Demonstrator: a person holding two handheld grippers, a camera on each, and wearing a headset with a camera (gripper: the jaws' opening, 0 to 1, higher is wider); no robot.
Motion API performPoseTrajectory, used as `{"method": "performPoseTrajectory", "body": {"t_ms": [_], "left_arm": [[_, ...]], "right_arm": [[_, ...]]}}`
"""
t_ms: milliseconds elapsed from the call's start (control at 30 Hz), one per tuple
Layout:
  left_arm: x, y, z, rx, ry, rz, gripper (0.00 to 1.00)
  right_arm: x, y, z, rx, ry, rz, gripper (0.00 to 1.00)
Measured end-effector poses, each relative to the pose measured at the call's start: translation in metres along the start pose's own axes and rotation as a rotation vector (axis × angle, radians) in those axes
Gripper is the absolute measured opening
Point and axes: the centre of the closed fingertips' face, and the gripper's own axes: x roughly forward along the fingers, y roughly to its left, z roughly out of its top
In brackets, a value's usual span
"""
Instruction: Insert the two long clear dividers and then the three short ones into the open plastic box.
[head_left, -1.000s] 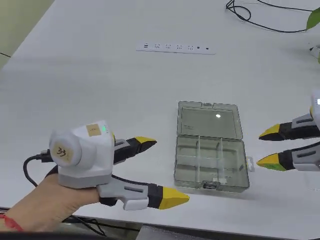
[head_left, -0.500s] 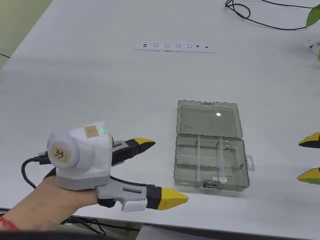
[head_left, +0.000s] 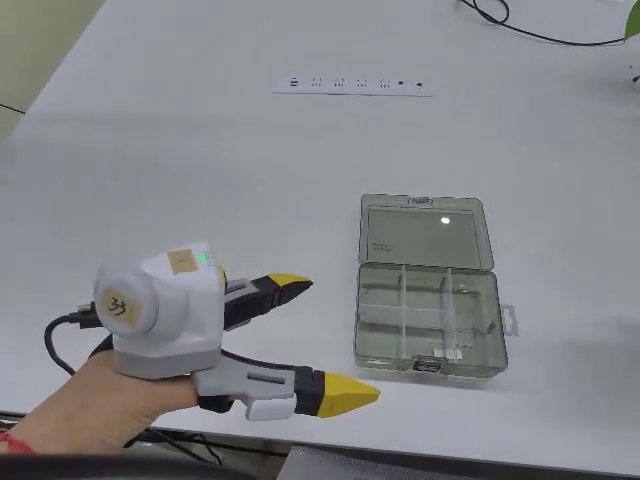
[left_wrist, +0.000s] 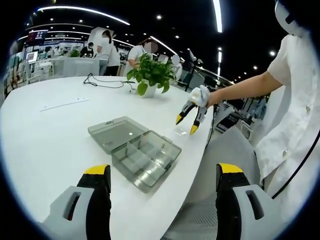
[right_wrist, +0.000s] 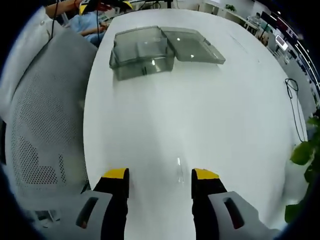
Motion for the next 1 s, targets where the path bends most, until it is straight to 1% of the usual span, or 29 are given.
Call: {"method": "performPoseTrajectory", "body": {"t_ms": [300,367,433,467,667,767,1000], "left_arm": [[0.0007,-0.0004,-0.002,-0.006,0.009,-0.001,0.88],[0.0007,-0.0002,-0.0017,-0.006,0.008,0.0,0.88],[0.0007,-0.0002,-0.0009,-0.009,0.006,0.0,0.88],[0.0008,-0.0004,-0.0006,-0.008,0.005,-0.001,0.88],[0.0022,0.0002,0.0,-0.007,0.002,-0.006,0.88],[0.0026,0.0006,-0.0002,-0.006,0.003,-0.007,0.88],[0.0013,0.0012,0.0003,-0.005,-0.001,-0.007,0.87]], "right_arm": [[0.0095,0.0007,-0.0088,-0.09,0.072,0.013,0.46],[0.0092,-0.0007,-0.0091,-0.106,0.076,0.007,0.46],[0.0088,-0.0014,-0.0094,-0.093,0.074,0.006,0.44],[0.0087,-0.0017,-0.0096,-0.103,0.075,0.004,0.43],[0.0084,-0.0008,-0.0097,-0.107,0.081,0.006,0.42],[0.0079,-0.0008,-0.0095,-0.116,0.084,0.005,0.33],[0.0089,-0.0009,-0.0104,-0.112,0.087,0.004,0.33]]}}
